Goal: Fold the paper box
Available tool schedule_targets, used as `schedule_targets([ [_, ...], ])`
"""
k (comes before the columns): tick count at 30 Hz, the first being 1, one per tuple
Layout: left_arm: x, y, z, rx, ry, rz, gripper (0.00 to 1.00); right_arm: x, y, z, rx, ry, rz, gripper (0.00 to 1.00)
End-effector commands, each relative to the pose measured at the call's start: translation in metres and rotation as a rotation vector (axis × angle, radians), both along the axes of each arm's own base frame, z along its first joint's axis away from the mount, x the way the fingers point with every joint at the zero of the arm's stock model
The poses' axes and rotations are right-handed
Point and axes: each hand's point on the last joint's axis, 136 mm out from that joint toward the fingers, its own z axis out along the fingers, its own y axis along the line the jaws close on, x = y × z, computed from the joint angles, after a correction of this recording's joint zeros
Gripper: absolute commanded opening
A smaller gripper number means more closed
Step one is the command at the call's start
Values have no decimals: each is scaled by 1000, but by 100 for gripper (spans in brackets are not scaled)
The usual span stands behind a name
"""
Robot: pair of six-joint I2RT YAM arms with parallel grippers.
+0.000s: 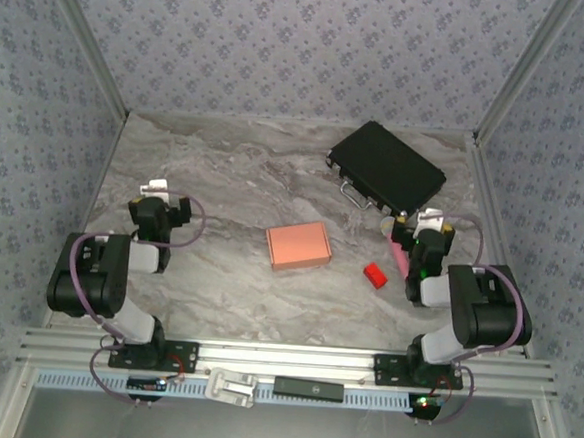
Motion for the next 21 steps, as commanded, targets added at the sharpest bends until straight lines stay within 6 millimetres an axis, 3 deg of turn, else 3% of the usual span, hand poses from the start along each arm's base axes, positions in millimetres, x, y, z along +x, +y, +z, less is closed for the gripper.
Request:
schedule_targets([
  [1, 4, -4, 4, -35, -14, -16, 100, 17, -3, -4, 47, 69, 17, 99],
  [21, 4, -5, 4, -34, -11, -17, 100, 18, -5, -2, 43, 61, 11, 99],
])
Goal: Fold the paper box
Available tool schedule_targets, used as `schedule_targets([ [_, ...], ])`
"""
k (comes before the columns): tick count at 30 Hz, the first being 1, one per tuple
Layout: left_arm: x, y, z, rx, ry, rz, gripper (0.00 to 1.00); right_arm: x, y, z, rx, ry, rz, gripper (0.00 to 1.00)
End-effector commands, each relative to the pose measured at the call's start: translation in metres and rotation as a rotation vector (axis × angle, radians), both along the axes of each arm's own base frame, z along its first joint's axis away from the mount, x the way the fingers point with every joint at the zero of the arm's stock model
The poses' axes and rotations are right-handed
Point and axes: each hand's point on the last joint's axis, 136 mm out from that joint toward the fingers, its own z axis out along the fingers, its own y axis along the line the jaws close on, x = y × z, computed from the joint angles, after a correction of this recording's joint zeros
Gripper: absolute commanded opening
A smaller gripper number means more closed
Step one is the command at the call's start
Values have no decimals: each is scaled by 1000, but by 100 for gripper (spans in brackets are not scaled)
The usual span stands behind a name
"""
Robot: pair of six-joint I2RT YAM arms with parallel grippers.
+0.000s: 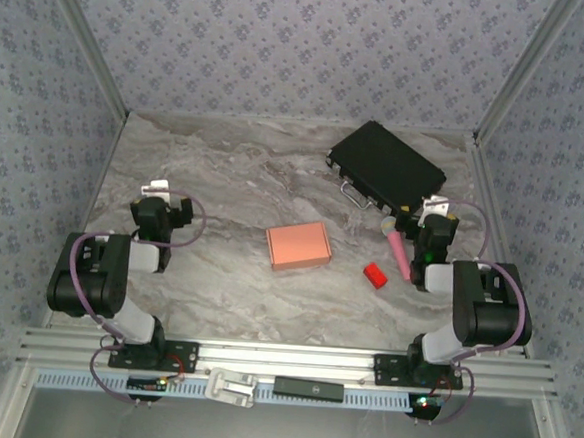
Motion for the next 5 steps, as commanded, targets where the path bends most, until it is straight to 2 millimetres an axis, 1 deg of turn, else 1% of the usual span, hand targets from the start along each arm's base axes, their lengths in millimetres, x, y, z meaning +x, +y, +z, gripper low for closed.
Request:
schedule_targets([
  [1, 6, -3, 10, -18, -34, -9, 100, -1, 2, -9, 11, 37, 8, 99],
  [5, 6, -2, 10, -18, -34, -8, 100, -2, 2, -8, 9, 33, 4, 99],
])
